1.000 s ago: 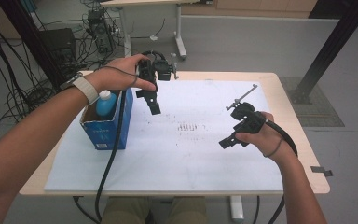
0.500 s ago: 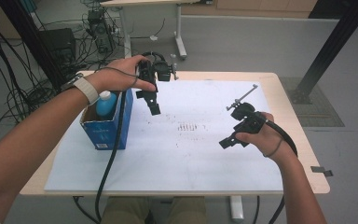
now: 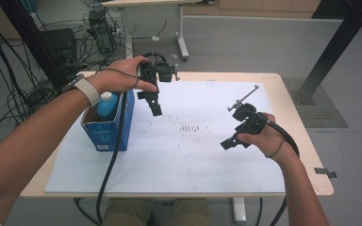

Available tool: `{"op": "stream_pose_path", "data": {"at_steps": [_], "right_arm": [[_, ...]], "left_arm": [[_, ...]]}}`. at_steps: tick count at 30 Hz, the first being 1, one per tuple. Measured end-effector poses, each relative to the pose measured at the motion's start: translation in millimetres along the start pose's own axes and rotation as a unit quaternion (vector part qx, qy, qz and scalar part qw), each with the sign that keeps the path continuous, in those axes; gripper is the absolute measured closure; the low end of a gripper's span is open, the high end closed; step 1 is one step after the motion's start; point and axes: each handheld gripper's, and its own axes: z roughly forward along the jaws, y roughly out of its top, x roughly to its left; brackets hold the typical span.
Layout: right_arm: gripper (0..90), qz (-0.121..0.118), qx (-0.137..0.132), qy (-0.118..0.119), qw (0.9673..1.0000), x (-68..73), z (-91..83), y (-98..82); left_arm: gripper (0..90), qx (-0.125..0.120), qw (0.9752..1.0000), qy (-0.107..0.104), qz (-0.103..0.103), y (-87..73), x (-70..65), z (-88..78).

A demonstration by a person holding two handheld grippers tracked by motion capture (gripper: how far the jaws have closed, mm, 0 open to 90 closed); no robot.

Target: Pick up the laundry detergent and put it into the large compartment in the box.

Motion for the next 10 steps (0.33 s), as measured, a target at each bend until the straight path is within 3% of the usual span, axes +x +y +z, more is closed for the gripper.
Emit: {"op": "stream_pose_path", "data": {"at_steps": [10], "right_arm": [[11.9, -0.001, -0.002, 0.000, 1.0000, -0.3, -0.9, -1.7]], "left_arm": [[7.5, 0.001, 1.0000, 0.000, -0.001, 0.9, -0.2, 0.6]]}}
